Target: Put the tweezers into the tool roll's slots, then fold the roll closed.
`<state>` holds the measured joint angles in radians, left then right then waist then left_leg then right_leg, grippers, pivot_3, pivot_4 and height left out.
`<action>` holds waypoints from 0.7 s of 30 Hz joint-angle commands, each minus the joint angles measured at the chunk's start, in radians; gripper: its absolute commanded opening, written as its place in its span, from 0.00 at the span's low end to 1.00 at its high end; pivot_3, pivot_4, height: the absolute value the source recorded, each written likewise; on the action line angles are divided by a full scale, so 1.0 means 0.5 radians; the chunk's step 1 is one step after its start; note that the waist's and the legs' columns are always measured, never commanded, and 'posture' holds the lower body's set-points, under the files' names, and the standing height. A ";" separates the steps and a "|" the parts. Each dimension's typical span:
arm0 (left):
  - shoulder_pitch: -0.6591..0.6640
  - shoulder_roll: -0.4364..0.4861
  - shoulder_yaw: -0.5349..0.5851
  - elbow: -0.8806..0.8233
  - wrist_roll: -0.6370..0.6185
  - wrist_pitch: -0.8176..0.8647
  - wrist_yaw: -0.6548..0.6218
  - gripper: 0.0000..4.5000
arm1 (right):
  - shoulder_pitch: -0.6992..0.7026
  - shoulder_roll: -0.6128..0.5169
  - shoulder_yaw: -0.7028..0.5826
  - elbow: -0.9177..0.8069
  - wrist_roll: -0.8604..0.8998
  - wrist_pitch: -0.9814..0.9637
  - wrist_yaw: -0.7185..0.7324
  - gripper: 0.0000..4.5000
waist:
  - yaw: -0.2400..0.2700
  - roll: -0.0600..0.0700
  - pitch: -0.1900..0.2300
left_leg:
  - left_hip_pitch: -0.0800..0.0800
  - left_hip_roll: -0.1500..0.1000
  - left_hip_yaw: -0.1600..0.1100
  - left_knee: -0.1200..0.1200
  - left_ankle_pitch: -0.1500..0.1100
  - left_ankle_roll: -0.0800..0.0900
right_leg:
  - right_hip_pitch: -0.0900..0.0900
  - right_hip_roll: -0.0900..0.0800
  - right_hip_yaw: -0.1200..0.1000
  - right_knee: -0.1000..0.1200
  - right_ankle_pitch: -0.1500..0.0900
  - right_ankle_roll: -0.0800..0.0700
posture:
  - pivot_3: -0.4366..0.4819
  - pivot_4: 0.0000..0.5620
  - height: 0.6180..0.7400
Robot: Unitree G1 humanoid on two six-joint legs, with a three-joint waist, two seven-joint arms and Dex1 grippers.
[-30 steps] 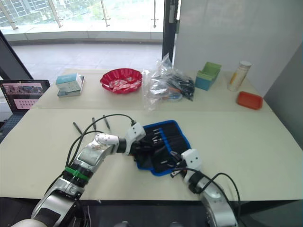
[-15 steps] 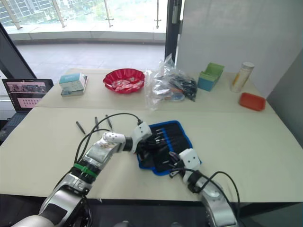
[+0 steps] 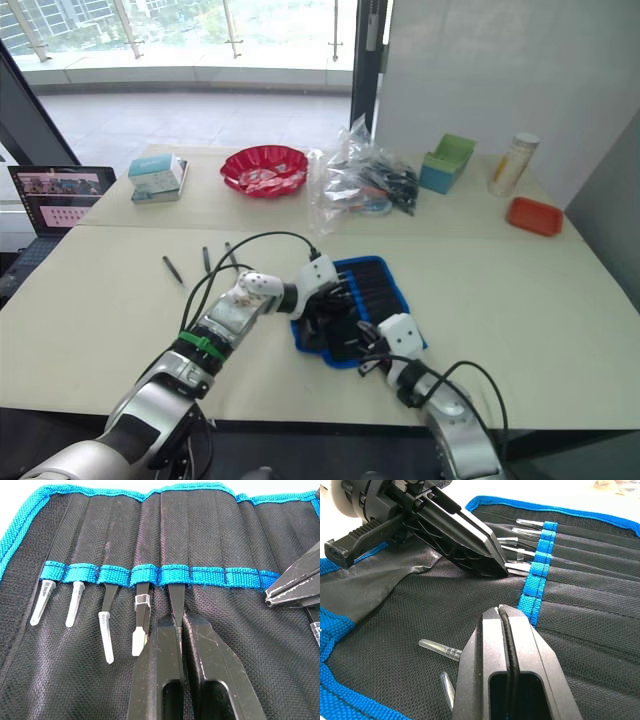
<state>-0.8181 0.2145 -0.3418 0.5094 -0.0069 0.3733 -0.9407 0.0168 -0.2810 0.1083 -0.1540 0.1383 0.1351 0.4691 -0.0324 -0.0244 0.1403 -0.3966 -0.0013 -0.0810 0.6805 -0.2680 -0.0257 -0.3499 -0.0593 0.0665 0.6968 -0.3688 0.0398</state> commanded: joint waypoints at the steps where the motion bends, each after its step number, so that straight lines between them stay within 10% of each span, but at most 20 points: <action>1: 0.069 0.146 0.118 -0.280 -0.112 0.138 -0.112 0.29 | 0.053 -0.003 -0.026 0.109 0.003 0.074 -0.017 0.00 | -0.015 0.001 0.000 | 0.000 0.001 0.000 -0.001 0.000 0.000 | -0.001 0.000 0.000 0.001 0.000 0.000 | 0.48 0.27 1.00; 11: 0.494 0.562 0.650 -0.995 -0.598 0.642 -0.150 0.98 | 0.043 0.015 -0.161 0.011 0.188 -0.042 0.042 0.00 | 0.003 0.001 0.000 | 0.000 0.000 -0.010 -0.001 0.000 0.000 | -0.002 -0.002 -0.001 0.003 0.000 0.000 | 0.48 0.27 1.00; 21: 1.346 0.669 1.540 -1.341 -0.856 0.457 0.211 0.98 | 0.033 -0.010 -0.158 0.088 0.253 -0.029 0.130 0.00 | -0.023 0.003 0.000 | 0.005 0.006 -0.007 -0.008 -0.001 0.001 | -0.005 -0.001 0.001 0.004 0.000 0.000 | 0.48 0.27 1.00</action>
<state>-0.1761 0.5537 0.3135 -0.1289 -0.4014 0.6445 -0.8930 0.0218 -0.2845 0.0510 -0.1351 0.2514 0.1020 0.5335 -0.0439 -0.0228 0.1403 -0.3935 0.0020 -0.0848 0.6759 -0.2684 -0.0252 -0.3521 -0.0595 0.0668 0.6982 -0.3687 0.0398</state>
